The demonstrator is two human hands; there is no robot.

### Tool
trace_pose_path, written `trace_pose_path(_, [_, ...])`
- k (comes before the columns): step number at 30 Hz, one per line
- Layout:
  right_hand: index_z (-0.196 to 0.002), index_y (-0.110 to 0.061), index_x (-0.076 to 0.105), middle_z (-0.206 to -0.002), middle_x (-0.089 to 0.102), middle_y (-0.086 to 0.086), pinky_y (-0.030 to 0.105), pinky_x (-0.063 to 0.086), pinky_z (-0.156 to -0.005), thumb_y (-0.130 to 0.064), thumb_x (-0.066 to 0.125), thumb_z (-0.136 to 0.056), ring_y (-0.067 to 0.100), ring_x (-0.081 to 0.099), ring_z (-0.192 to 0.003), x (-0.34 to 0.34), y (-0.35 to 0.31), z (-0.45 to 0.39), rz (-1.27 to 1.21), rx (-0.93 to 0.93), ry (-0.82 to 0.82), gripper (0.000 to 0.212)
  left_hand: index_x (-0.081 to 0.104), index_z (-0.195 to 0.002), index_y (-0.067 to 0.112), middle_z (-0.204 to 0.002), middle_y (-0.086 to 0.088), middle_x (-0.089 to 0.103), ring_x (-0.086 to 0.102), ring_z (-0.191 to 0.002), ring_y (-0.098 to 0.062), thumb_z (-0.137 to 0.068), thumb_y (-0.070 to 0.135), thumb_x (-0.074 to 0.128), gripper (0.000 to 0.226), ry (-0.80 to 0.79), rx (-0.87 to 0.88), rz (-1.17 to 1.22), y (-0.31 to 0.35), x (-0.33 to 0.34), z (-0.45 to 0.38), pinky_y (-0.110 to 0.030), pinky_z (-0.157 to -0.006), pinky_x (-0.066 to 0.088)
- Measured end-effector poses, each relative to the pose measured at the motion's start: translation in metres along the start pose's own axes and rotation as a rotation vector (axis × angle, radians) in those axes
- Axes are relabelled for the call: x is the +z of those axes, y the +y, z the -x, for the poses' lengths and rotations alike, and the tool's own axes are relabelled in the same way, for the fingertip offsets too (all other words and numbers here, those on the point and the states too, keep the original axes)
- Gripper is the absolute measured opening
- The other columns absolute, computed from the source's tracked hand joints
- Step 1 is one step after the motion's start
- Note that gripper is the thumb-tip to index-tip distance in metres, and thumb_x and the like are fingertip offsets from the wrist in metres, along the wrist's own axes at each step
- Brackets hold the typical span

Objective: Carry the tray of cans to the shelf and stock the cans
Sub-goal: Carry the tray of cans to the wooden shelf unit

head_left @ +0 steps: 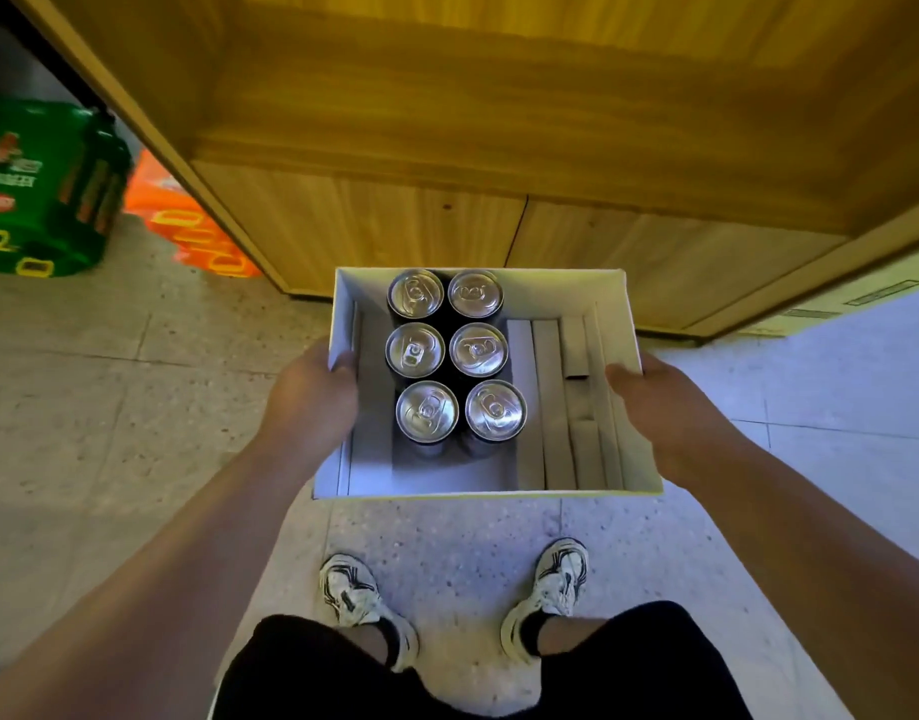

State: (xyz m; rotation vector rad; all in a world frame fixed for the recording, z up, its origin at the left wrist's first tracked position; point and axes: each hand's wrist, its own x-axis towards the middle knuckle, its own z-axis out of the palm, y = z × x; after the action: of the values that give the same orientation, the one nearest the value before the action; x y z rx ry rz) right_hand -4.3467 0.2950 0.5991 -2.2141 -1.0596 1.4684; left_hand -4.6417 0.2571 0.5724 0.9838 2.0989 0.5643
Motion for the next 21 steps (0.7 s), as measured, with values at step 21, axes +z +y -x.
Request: trace_pose_path(21, [-0.141, -0.021, 0.051, -0.11, 0.056, 0.003, 0.036, 0.036, -0.088, -0.024, 0.043, -0.104, 0.02, 0.052, -0.096, 0.132, 0.274, -0.291, -0.048, 0.052, 0.051, 0.038, 0.06, -0.122, 0.007, -0.114, -0.017, 0.066, 0.061, -0.104, -0.036, -0.102, 0.031, 0.044, 0.035, -0.087, -0.002, -0.045, -0.241, 0.32, -0.175, -0.032, -0.077, 0.039])
